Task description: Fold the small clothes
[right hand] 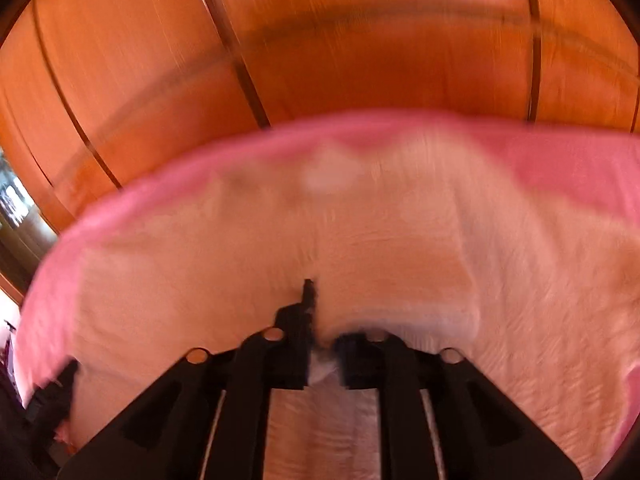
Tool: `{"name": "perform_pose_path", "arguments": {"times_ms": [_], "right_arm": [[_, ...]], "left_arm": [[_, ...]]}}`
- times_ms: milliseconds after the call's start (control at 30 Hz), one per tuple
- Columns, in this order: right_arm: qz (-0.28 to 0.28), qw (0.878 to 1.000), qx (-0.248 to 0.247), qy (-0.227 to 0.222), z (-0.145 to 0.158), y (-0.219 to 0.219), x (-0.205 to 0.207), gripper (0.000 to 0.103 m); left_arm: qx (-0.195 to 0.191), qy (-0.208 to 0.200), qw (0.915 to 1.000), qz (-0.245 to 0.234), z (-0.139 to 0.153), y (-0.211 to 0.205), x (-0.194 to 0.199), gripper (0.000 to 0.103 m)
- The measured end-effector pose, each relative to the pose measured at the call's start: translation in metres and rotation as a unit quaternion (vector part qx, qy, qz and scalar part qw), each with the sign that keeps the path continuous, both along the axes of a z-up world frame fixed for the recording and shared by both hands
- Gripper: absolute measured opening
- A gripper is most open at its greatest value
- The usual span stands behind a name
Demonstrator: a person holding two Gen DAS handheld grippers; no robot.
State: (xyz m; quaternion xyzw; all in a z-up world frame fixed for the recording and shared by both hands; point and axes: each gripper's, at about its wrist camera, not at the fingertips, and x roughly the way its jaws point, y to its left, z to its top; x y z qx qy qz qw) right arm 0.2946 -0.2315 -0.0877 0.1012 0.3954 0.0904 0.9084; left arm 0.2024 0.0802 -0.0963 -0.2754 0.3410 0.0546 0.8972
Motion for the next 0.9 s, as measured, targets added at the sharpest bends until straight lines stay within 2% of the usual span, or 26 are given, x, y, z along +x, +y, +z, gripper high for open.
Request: {"name": "perform_pose_path", "arguments": {"times_ms": [33,100,167,200,267,333,367,400,467,533,733,900], "right_arm": [[-0.003,1.000,0.015,-0.009,-0.002,-0.005,-0.002,0.014],[-0.009,1.000,0.017,-0.013,-0.002,-0.007,-0.004,0.022],[-0.021,1.000,0.013,-0.018,-0.001,-0.011,-0.009,0.046],[-0.031,0.999,0.011,-0.022,0.000,-0.015,-0.013,0.051],[-0.088,0.995,-0.006,-0.036,0.006,-0.031,-0.026,0.073],[-0.164,0.986,-0.021,-0.039,0.008,-0.049,-0.035,0.080],[-0.195,0.980,-0.027,-0.015,0.002,-0.060,-0.033,0.080],[-0.203,0.979,-0.010,0.004,-0.004,-0.070,-0.032,0.081],[-0.197,0.980,0.022,-0.003,-0.001,-0.078,-0.037,0.082],[-0.180,0.983,0.025,-0.015,0.004,-0.079,-0.052,0.095],[-0.138,0.986,0.090,-0.020,0.003,-0.088,-0.097,0.095],[-0.136,0.985,0.098,-0.035,0.017,-0.107,-0.128,0.090]], "left_arm": [[0.003,0.002,1.0000,-0.001,0.000,-0.001,0.001,0.085],[0.007,0.005,1.0000,-0.002,0.000,-0.002,0.002,0.085],[0.010,0.007,0.9999,-0.003,0.000,-0.002,0.003,0.086],[0.010,0.007,0.9999,-0.004,0.000,-0.002,0.003,0.086],[0.010,0.007,0.9999,-0.004,0.000,-0.002,0.003,0.086],[0.012,0.008,0.9999,-0.004,0.000,-0.003,0.003,0.086],[0.014,0.009,0.9999,-0.004,0.000,-0.003,0.004,0.086],[0.015,0.010,0.9998,-0.004,0.000,-0.004,0.004,0.087],[0.015,0.010,0.9998,-0.006,0.000,-0.004,0.005,0.087],[0.014,0.009,0.9998,-0.006,0.000,-0.004,0.005,0.087],[0.013,0.008,0.9999,-0.005,0.000,-0.004,0.004,0.088],[0.011,0.007,0.9999,-0.005,0.000,-0.004,0.003,0.088]]}}
